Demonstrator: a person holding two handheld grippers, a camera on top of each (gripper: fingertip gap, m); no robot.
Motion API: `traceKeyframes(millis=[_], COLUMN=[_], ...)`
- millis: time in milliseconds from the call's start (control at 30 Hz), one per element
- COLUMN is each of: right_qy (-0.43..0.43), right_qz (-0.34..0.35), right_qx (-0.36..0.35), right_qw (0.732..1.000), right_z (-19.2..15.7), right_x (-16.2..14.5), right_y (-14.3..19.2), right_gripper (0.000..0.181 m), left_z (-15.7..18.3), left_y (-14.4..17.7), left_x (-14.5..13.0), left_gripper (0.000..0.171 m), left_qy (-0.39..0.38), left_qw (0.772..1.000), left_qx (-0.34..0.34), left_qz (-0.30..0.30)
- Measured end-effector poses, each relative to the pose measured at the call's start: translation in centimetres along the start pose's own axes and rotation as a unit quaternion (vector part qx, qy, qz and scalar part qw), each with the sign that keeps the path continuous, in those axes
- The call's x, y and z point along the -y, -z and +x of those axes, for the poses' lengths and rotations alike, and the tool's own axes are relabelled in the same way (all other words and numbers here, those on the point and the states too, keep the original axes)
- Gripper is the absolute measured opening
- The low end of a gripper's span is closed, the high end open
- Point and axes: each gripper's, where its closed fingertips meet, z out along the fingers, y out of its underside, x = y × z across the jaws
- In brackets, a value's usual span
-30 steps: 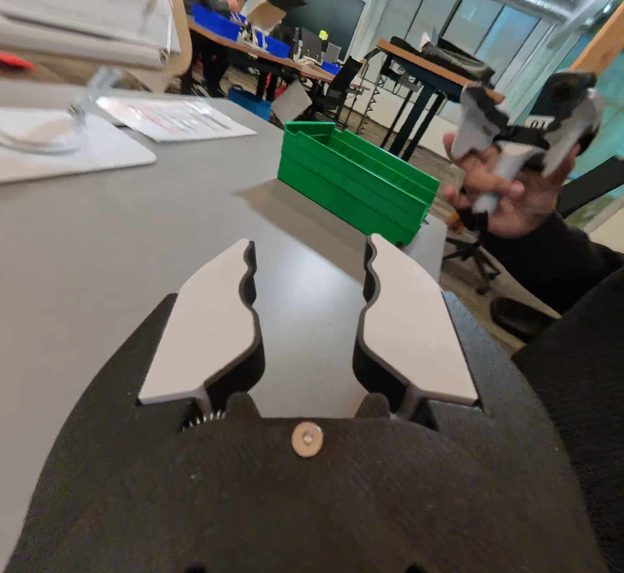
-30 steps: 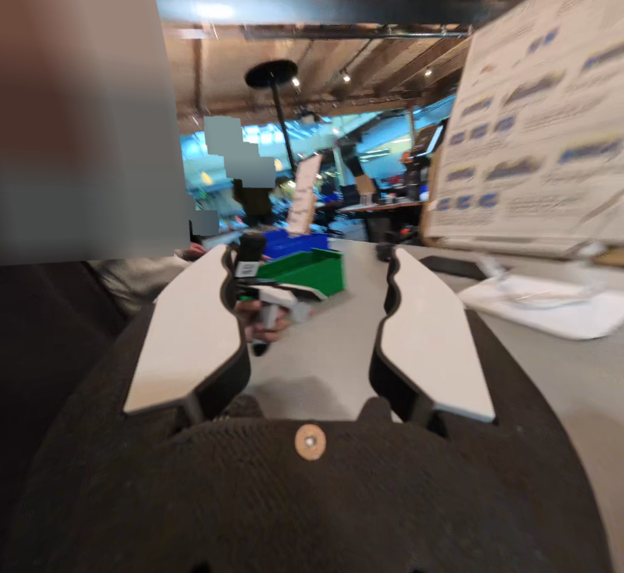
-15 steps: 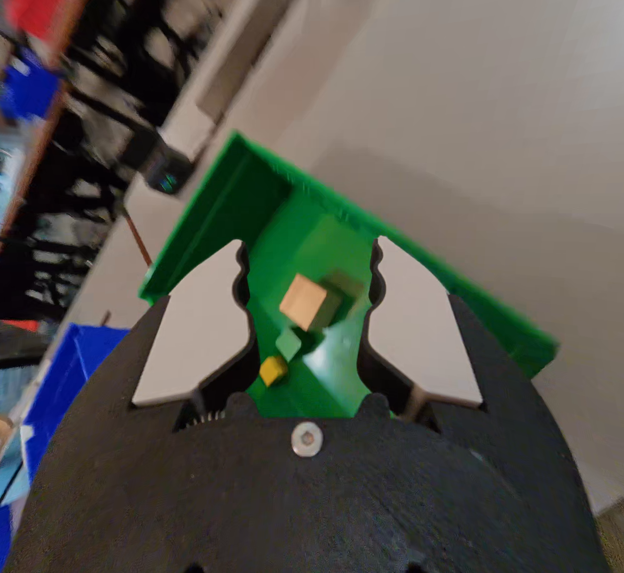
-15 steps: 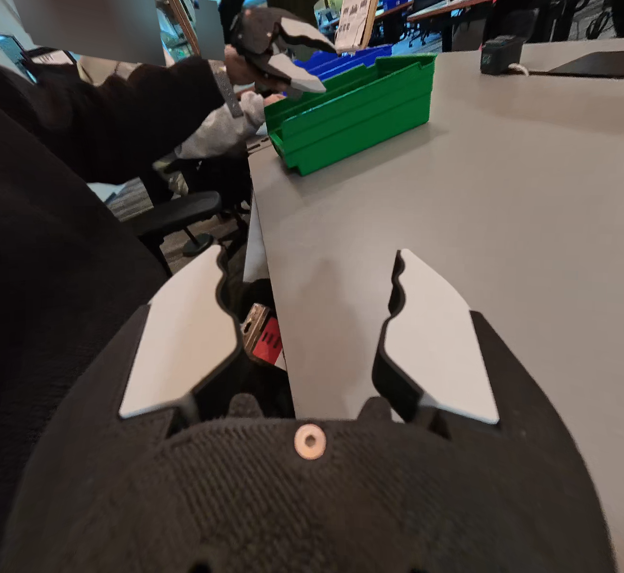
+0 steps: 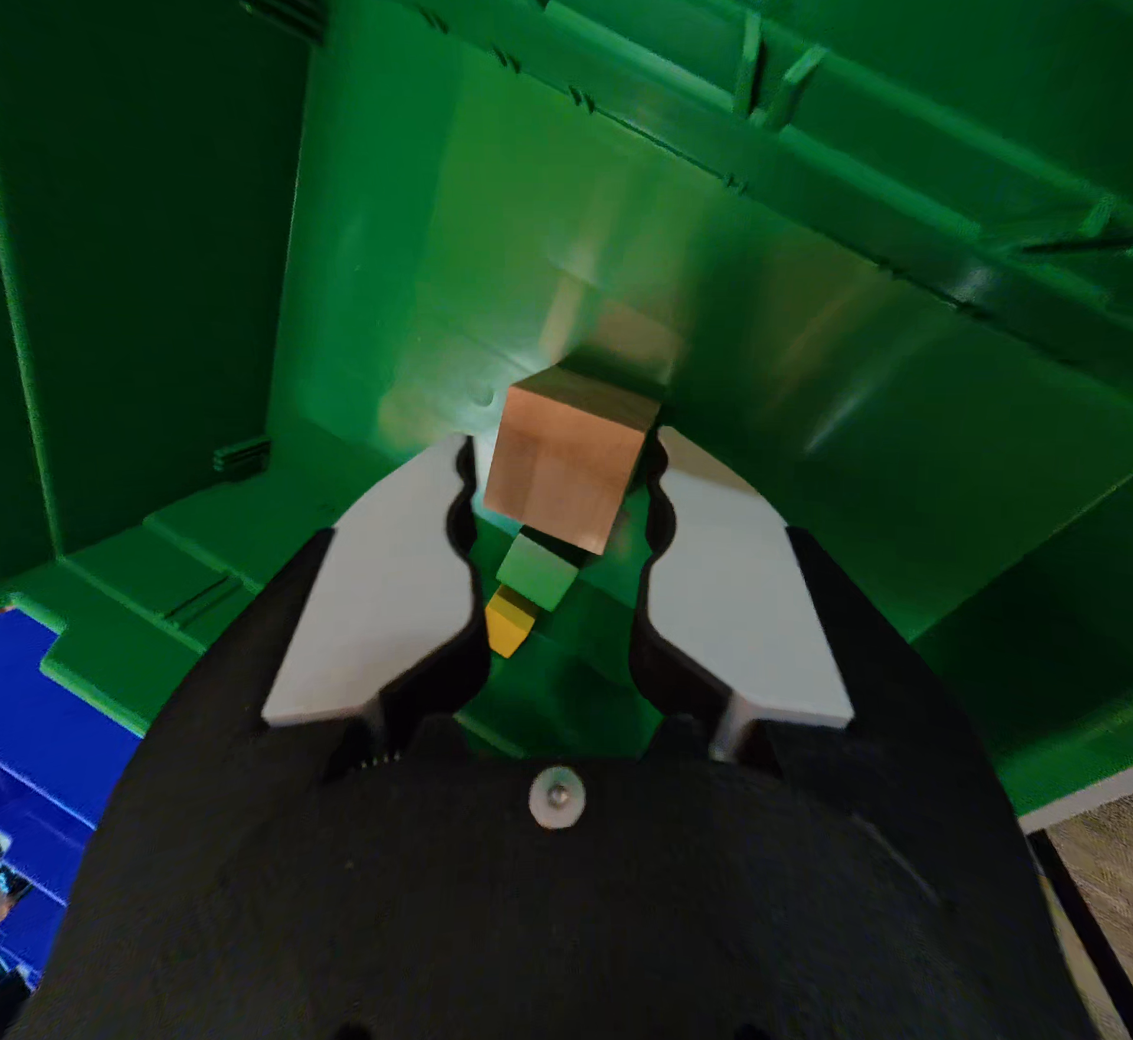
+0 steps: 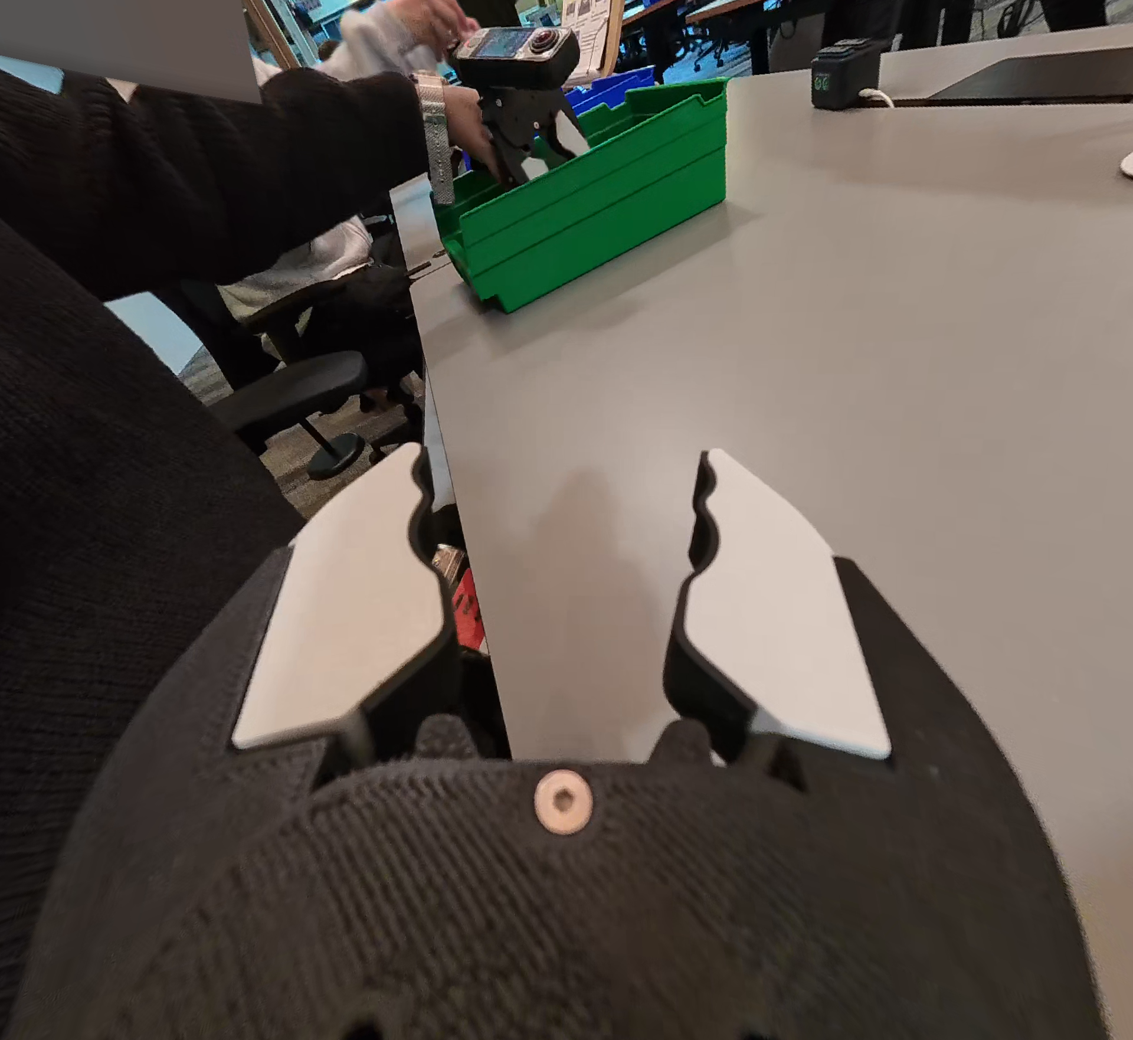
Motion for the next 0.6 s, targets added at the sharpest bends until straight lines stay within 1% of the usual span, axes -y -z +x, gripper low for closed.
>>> traceKeyframes(millis=[33, 67, 133, 200, 267, 300, 333, 367, 433, 467, 500, 567, 600], right_qy=[-0.001, -0.001, 0.0, -0.001, 0.0, 0.0, 0.001, 0.004, 0.015, 0.021, 0.027, 0.039, 0.042], right_qz=[0.0, 0.0, 0.0, 0.001, 0.001, 0.001, 0.0, -0.001, 0.0, 0.003, 0.006, 0.02, 0.028], right_qx=[-0.002, -0.003, -0.006, -0.006, -0.001, 0.003, 0.007, 0.01, 0.014, 0.018, 0.021, 0.026, 0.026], right_qw=[1.0, 1.0, 1.0, 1.0, 1.0, 1.0, 1.0, 1.0, 1.0, 1.0, 0.999, 0.999, 0.998], right_z=[0.1, 0.2, 0.3, 0.3, 0.2, 0.1, 0.0, -0.1, -0.2, -0.3, -0.4, -0.7, -0.7], right_x=[-0.1, -0.1, -0.1, 0.0, 0.0, 0.1, 0.2, 0.3, 0.7, 1.1, 1.6, 2.8, 3.3], right_y=[0.1, 0.1, 0.2, 0.2, 0.0, -0.1, -0.3, -0.5, -1.0, -1.3, -1.6, -2.1, -2.2], right_gripper=[0.083, 0.082, 0.082, 0.082, 0.082, 0.082, 0.081, 0.081, 0.081, 0.081, 0.081, 0.079, 0.079], left_z=[0.1, 0.2, -0.1, -0.9, -2.3, -2.8, -3.1, -3.0, -1.1, 0.2, 1.7, 5.6, 8.0], left_y=[0.0, 0.2, 1.1, 3.4, 7.3, 9.8, 12.5, 15.4, 20.6, 22.5, 23.7, 24.6, 24.5], left_x=[0.2, 0.5, 1.2, 3.1, 5.7, 7.3, 9.0, 10.9, 14.8, 16.6, 18.3, 21.5, 23.0], left_gripper=[0.048, 0.047, 0.046, 0.046, 0.045, 0.045, 0.045, 0.045, 0.045, 0.045, 0.044, 0.045, 0.045], left_qy=[-0.006, -0.008, 0.015, 0.049, 0.088, 0.106, 0.122, 0.141, 0.165, 0.183, 0.207, 0.244, 0.25], left_qw=[1.0, 1.0, 0.999, 0.993, 0.976, 0.961, 0.941, 0.917, 0.862, 0.837, 0.815, 0.776, 0.758], left_qx=[-0.001, -0.003, -0.001, 0.007, 0.029, 0.04, 0.046, 0.044, -0.003, -0.037, -0.077, -0.15, -0.183], left_qz=[0.006, 0.014, 0.038, 0.103, 0.197, 0.252, 0.311, 0.371, 0.48, 0.515, 0.535, 0.562, 0.574])
